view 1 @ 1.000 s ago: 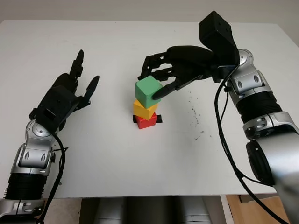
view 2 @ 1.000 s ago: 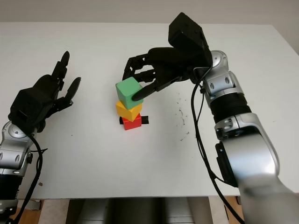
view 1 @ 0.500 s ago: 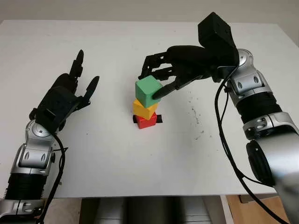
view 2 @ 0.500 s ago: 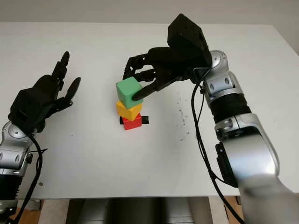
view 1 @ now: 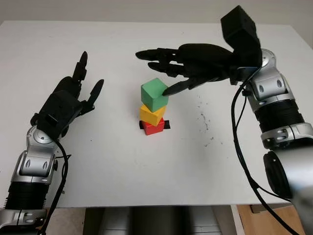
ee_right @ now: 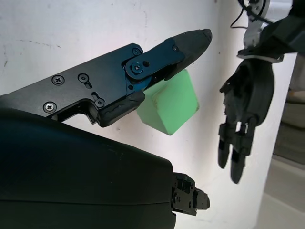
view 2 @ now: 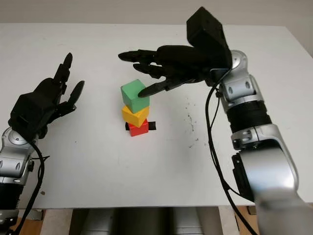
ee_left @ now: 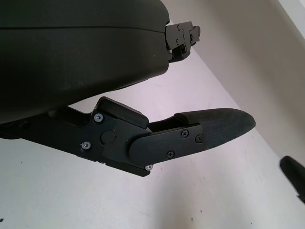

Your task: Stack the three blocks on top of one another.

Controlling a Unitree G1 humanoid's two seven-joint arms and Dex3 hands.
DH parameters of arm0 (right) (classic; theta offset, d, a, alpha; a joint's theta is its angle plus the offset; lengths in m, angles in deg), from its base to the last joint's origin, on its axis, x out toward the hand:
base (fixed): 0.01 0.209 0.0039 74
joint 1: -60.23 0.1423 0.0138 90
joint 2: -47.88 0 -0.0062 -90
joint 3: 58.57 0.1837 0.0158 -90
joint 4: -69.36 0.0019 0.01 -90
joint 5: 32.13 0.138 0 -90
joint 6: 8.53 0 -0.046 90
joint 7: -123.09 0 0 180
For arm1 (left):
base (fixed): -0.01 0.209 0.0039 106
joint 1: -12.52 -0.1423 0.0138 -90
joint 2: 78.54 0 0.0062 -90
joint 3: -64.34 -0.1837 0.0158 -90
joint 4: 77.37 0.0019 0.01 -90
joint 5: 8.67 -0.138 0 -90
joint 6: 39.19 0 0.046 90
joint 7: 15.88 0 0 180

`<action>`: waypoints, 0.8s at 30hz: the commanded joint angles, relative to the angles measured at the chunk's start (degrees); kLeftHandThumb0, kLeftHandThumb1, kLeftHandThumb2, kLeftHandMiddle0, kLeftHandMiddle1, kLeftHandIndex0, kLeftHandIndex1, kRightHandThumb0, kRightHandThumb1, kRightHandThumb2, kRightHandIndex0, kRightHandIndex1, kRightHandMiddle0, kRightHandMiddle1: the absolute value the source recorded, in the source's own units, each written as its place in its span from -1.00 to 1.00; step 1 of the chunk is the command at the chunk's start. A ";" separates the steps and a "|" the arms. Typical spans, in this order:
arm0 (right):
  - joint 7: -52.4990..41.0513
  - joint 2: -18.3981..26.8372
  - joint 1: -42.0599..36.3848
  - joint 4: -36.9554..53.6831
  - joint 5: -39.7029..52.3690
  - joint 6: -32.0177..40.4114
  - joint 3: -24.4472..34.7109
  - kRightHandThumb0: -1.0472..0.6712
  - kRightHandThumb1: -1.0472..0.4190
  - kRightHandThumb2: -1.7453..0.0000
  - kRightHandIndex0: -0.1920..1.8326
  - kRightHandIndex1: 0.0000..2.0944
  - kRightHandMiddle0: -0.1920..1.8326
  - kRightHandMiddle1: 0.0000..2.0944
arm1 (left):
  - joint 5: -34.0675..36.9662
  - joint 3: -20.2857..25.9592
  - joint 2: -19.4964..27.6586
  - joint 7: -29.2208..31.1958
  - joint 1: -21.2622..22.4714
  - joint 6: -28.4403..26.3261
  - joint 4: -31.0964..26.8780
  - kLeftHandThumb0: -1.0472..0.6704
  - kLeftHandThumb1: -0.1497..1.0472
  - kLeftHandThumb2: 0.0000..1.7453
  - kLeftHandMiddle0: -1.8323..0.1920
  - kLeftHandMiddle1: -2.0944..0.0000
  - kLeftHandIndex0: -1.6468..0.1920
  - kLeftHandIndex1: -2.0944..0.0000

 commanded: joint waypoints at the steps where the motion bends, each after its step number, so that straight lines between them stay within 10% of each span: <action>1: -0.77 1.41 -0.76 2.15 1.12 0.77 0.89 -0.77 -0.80 0.94 -1.00 -1.00 -1.00 -1.00 | 0.38 0.57 0.47 0.18 -0.40 -0.02 -0.28 -0.75 1.00 -0.25 1.00 1.00 1.00 0.98; 9: 4.53 2.66 -4.32 8.33 5.78 6.01 6.76 -0.88 -0.95 0.88 -1.00 -1.00 -1.00 -1.00 | -0.16 0.63 0.87 -0.09 -0.74 1.25 -0.21 -0.73 1.00 -0.24 1.00 0.97 1.00 0.96; 16: 30.61 -4.55 -15.58 15.28 6.26 1.18 15.22 -0.78 -1.00 0.31 -1.00 -1.00 -1.00 -1.00 | 1.39 1.69 -0.72 -1.29 -0.48 1.56 1.49 -0.74 1.00 -0.23 1.00 0.99 0.99 0.97; 24: 40.55 -9.88 -22.32 13.56 5.84 -3.65 15.29 -0.74 -1.00 0.24 -1.00 -1.00 -1.00 -1.00 | 3.57 2.22 -2.12 -2.30 -1.53 3.14 1.85 -0.76 1.00 -0.25 1.00 1.00 1.00 1.00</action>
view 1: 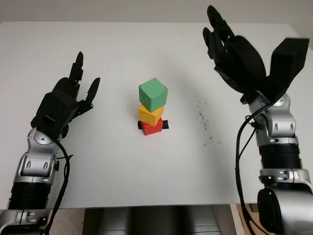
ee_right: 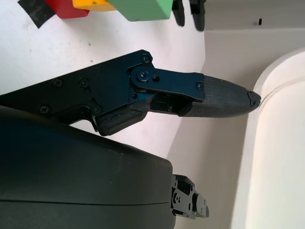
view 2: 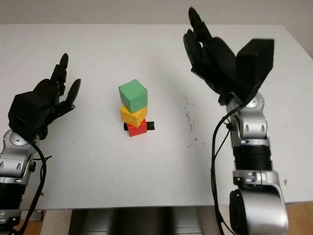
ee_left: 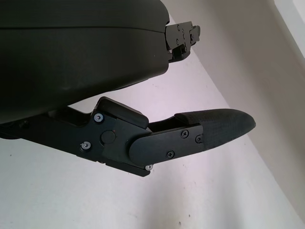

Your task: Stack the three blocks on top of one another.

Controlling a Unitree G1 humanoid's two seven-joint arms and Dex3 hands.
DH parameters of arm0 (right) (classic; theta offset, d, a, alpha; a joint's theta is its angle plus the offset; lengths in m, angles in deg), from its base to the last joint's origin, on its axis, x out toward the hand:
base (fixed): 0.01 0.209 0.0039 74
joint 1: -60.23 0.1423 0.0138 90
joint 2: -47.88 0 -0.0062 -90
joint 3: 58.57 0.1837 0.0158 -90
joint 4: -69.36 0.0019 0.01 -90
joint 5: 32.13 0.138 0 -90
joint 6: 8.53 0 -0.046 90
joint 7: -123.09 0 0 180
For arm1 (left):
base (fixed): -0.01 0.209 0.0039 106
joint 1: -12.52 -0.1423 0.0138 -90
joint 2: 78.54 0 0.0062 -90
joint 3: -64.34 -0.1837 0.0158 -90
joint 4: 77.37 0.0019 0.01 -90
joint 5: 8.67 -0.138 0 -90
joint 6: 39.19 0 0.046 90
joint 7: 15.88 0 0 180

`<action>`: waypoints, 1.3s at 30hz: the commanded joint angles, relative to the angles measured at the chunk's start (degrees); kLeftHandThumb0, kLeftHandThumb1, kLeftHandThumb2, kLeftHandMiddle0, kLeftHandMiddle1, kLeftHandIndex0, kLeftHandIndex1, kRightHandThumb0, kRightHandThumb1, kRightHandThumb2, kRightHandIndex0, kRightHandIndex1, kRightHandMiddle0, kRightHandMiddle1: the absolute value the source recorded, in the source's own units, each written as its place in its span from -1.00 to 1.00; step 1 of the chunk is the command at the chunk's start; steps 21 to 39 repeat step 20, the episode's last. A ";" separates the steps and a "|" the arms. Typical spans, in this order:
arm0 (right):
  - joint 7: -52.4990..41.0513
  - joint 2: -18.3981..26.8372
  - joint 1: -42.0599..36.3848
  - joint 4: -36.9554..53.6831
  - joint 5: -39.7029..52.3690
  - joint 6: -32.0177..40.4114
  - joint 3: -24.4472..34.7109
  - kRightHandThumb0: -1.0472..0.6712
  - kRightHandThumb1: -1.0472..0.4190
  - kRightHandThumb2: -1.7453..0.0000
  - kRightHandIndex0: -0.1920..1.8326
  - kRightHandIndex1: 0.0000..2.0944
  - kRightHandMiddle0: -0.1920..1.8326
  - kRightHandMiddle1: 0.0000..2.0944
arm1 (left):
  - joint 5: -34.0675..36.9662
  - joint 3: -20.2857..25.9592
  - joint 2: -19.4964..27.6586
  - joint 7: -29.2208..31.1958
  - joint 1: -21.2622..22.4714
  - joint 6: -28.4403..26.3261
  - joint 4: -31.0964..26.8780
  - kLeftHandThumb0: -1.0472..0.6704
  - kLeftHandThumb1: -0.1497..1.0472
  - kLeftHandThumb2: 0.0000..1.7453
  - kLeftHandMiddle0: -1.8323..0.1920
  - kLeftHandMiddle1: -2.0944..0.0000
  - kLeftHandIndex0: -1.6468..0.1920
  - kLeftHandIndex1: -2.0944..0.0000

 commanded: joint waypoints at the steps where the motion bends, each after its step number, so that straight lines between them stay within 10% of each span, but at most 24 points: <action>1: 1.05 -1.20 -1.59 -0.42 0.62 -0.44 0.16 -0.74 -1.00 0.24 -1.00 -1.00 -1.00 -1.00 | 0.86 0.95 -0.74 -0.56 -1.33 1.19 -0.12 -0.76 1.00 -0.24 1.00 1.00 1.00 1.00; 14: 7.94 -5.68 -4.72 -3.73 -0.27 -0.51 -0.65 -0.65 -1.00 0.24 -1.00 -1.00 -1.00 -1.00 | 5.61 3.19 -5.37 -3.33 -2.67 9.69 2.94 -0.70 1.00 -0.23 1.00 1.00 0.98 0.97; 39: 11.28 -7.58 -5.98 -3.35 -0.68 -0.45 -1.06 -0.65 -1.00 0.22 -1.00 -1.00 -1.00 -1.00 | 7.03 3.70 -7.41 -4.53 -3.85 9.74 2.57 -0.76 1.00 -0.26 1.00 1.00 0.97 0.95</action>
